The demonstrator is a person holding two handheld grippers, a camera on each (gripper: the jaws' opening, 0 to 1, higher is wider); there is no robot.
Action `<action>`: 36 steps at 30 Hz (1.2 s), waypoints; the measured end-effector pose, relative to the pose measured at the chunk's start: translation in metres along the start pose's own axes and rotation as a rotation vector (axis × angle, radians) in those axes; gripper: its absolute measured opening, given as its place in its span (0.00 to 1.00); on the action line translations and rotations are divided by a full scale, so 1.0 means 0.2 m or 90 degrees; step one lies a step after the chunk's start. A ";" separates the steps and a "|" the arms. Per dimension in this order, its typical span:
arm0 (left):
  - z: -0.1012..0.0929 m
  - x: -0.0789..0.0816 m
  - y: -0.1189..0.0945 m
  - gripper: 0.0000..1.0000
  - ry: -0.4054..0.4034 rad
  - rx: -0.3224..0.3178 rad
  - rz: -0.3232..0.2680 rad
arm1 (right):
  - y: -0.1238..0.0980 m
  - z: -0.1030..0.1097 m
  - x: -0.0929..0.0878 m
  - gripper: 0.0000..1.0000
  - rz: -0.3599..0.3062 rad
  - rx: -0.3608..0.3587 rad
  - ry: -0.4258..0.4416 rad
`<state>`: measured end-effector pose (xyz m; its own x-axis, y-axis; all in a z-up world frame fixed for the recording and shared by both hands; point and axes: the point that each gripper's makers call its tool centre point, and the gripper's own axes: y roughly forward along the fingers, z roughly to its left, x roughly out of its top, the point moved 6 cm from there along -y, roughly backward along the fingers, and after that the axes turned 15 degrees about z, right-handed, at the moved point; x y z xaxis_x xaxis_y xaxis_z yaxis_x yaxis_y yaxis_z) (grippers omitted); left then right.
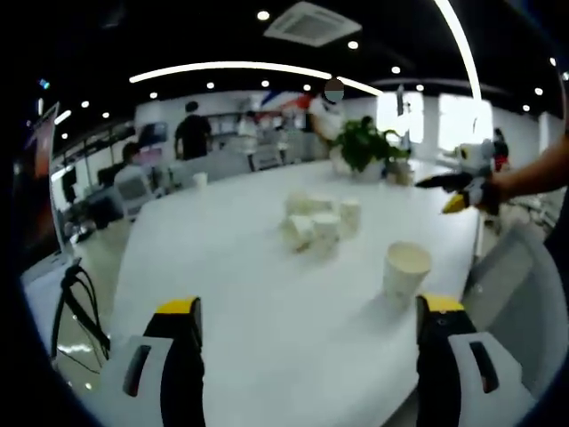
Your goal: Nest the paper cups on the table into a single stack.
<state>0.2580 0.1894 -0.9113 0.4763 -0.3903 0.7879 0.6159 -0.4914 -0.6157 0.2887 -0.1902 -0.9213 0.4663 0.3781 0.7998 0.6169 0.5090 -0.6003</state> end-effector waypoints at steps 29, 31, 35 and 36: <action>0.03 0.07 0.04 0.98 -0.002 0.004 0.012 | 0.24 -0.25 0.08 0.97 0.008 -0.001 0.013; 0.03 0.07 0.04 0.98 -0.001 0.003 0.012 | 0.25 -0.25 0.08 0.97 0.007 -0.002 0.017; 0.03 0.08 0.04 0.98 -0.001 0.002 0.011 | 0.29 -0.28 0.10 0.96 0.007 -0.003 0.023; 0.03 0.08 0.04 0.98 0.000 0.002 0.010 | 0.30 -0.28 0.10 0.96 0.007 -0.003 0.025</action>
<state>0.2748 0.1837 -0.9033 0.4859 -0.3976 0.7783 0.6101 -0.4834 -0.6278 0.3702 -0.1959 -0.9414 0.4973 0.3531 0.7925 0.6143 0.5017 -0.6090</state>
